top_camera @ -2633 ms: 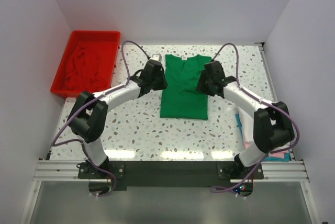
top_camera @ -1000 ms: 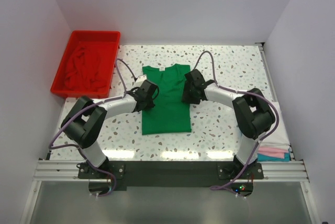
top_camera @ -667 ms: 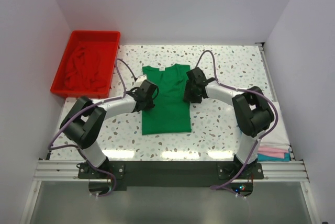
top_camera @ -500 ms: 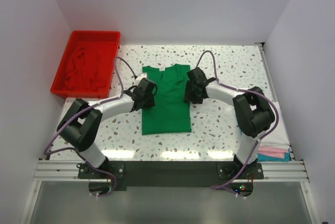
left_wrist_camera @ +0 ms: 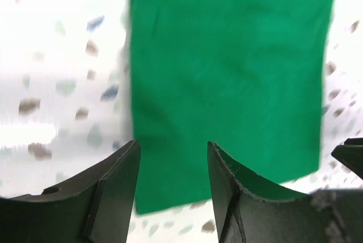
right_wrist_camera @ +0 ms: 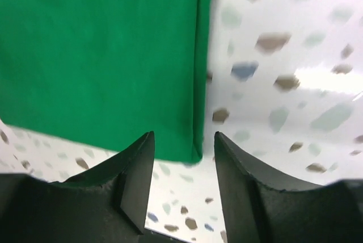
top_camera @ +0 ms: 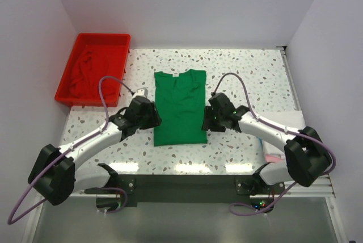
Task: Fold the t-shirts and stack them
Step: Fold the tshirt
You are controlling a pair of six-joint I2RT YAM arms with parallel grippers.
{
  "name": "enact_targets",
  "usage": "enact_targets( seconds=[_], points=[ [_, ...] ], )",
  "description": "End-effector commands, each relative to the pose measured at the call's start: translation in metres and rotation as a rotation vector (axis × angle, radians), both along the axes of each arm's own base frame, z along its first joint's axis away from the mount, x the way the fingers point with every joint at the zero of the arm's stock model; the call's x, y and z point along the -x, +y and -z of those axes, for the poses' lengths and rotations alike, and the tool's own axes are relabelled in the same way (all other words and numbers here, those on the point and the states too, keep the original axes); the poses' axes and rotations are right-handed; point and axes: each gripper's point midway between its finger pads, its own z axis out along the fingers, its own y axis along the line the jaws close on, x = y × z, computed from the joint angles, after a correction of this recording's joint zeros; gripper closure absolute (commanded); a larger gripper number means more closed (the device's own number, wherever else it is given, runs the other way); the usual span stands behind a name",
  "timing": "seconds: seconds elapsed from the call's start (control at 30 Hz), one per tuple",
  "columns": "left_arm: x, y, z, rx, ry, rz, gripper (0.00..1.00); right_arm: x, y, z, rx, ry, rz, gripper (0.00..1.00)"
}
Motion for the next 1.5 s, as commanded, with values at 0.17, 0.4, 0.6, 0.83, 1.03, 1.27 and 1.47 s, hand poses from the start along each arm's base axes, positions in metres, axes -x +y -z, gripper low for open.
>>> enact_targets(
  seconds=[0.17, 0.4, 0.6, 0.83, 1.03, 1.27, 1.47],
  points=[
    [0.074, 0.005, 0.039, 0.115, 0.154, 0.049, 0.46, 0.068, 0.006, 0.030, -0.119, 0.101, 0.073, 0.51],
    [0.089, 0.007, 0.053, 0.146, 0.190, 0.046, 0.46, 0.067, -0.002, 0.025, -0.151, 0.062, 0.148, 0.50],
    [0.093, 0.012, 0.064, 0.133, 0.220, 0.012, 0.47, 0.059, 0.002, 0.010, -0.200, 0.023, 0.183, 0.49],
    [0.096, 0.014, 0.078, 0.126, 0.245, -0.003, 0.48, 0.053, 0.011, 0.017, -0.213, 0.040, 0.191, 0.48],
    [0.100, 0.018, 0.088, 0.105, 0.273, -0.013, 0.51, 0.052, 0.016, 0.029, -0.227, 0.061, 0.203, 0.48],
    [0.106, 0.022, 0.098, 0.051, 0.285, -0.023, 0.54, 0.056, 0.012, 0.044, -0.214, 0.083, 0.226, 0.50],
    [0.113, 0.020, 0.107, 0.005, 0.304, -0.017, 0.60, 0.059, 0.009, 0.053, -0.203, 0.091, 0.229, 0.54]
  ],
)
